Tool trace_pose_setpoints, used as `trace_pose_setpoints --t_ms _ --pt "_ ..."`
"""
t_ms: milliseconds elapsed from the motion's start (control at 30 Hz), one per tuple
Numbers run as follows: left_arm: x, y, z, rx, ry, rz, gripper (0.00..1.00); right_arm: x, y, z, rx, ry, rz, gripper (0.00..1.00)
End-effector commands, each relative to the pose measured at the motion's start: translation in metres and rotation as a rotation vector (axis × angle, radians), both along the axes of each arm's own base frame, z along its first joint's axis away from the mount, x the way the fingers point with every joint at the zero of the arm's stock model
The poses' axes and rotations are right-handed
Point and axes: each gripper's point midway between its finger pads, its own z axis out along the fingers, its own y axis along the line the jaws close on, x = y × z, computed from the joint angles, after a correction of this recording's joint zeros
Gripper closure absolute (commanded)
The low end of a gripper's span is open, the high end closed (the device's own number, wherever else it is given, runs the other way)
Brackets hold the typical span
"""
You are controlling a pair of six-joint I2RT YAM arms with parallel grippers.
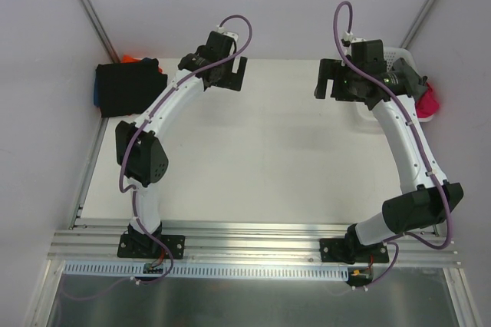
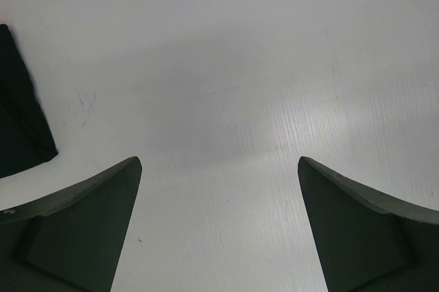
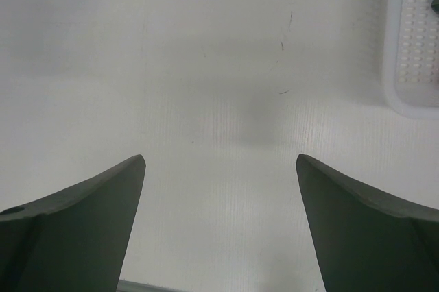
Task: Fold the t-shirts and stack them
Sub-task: Neatly place the folded tshirt to the corner
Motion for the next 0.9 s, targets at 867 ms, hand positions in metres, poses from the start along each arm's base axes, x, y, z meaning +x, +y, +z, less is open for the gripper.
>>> trace_pose_setpoints --t_ms 867 --pt "0.000 0.007 0.026 -0.001 -0.059 0.017 0.01 -0.003 -0.017 0.007 -0.007 -0.049 -0.049 0.03"
